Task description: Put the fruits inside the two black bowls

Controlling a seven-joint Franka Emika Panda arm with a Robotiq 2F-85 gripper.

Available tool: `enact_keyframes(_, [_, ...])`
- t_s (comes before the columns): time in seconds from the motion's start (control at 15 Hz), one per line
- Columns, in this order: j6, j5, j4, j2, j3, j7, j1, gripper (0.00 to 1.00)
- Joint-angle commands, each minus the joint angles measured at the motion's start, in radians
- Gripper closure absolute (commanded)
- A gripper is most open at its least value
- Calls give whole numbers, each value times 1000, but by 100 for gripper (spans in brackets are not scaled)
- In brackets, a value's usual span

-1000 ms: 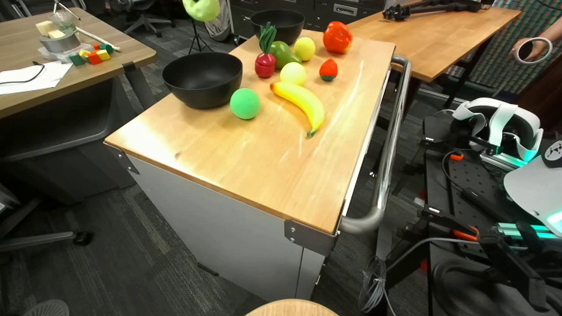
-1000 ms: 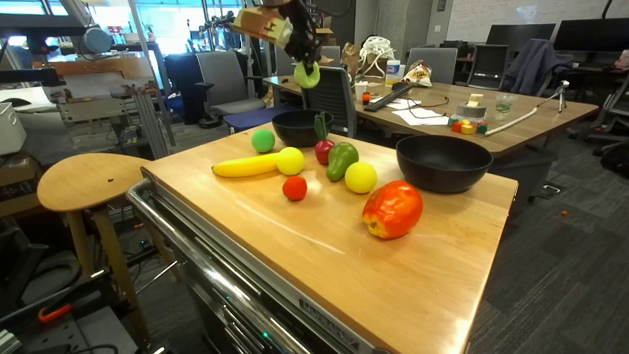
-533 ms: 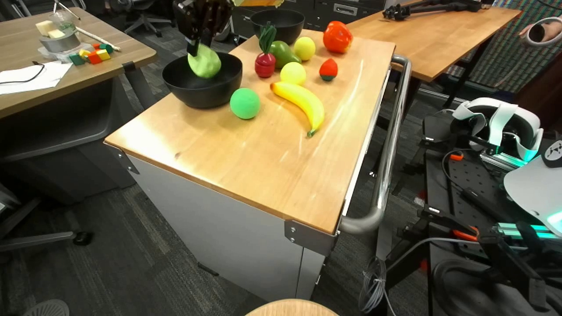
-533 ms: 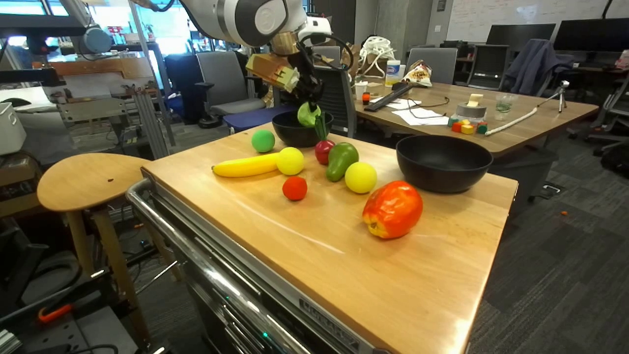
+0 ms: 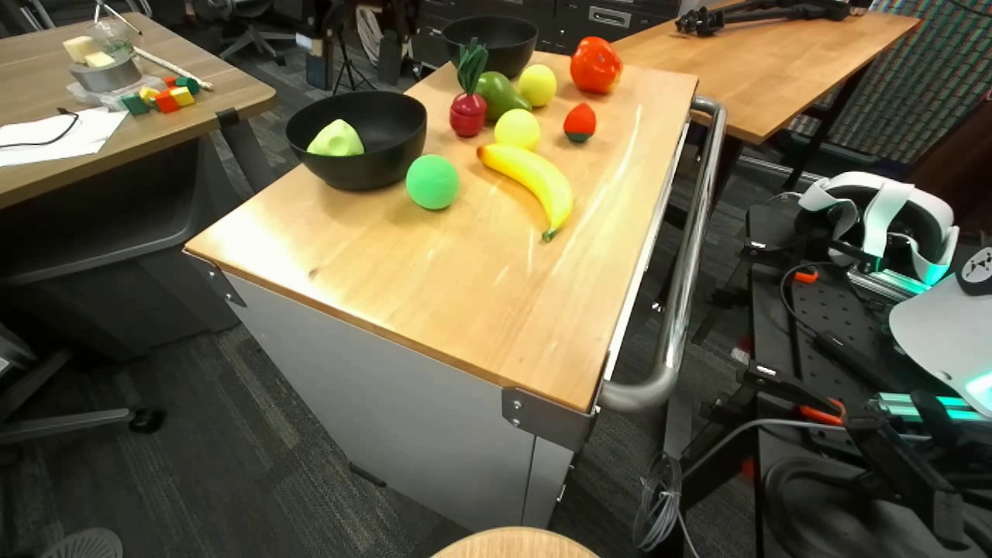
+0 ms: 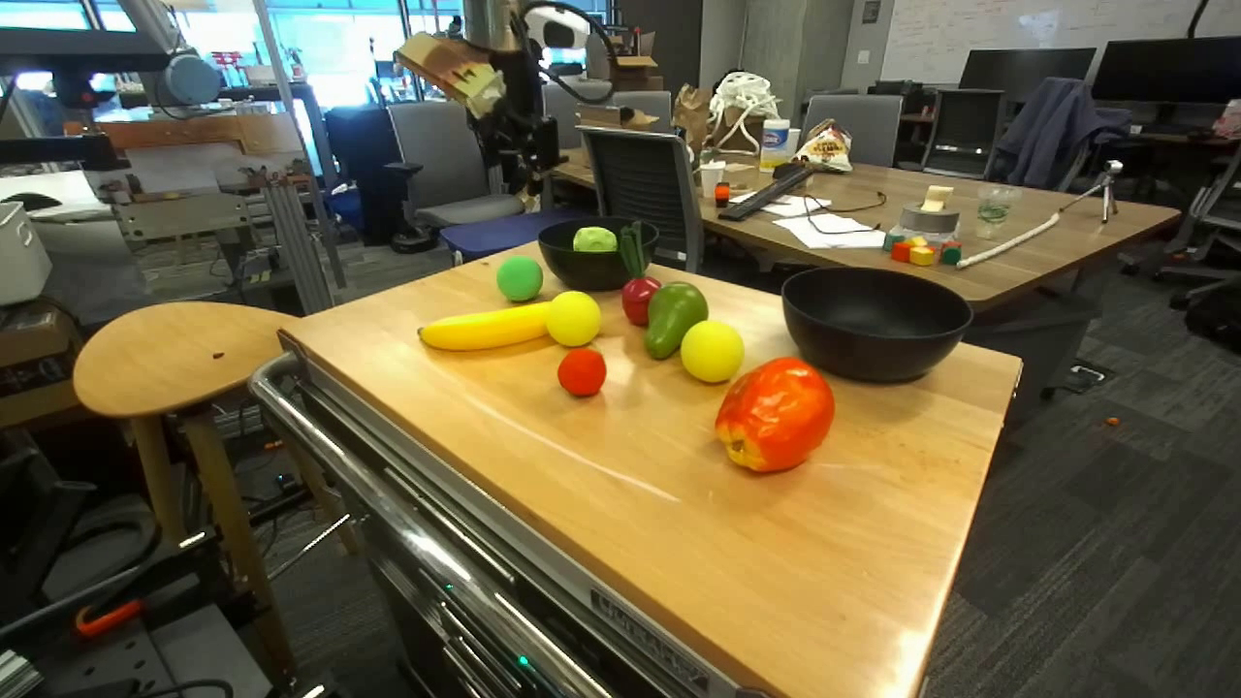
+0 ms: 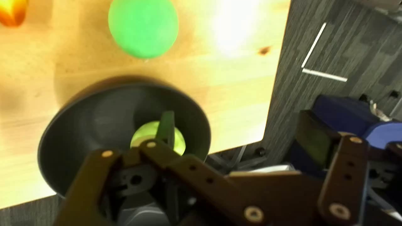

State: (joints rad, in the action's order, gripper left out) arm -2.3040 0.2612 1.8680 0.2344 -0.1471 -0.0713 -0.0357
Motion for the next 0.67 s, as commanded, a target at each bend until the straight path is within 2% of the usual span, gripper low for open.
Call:
enact_keyframes(0.0, [171, -59, 83, -117, 19, -97, -48, 0])
enact_keyframes(0.27, [241, -190, 133, -114, 27, -225, -75, 1])
enact_keyframes(0.6, [175, -225, 167, -67, 50, -253, -65, 0])
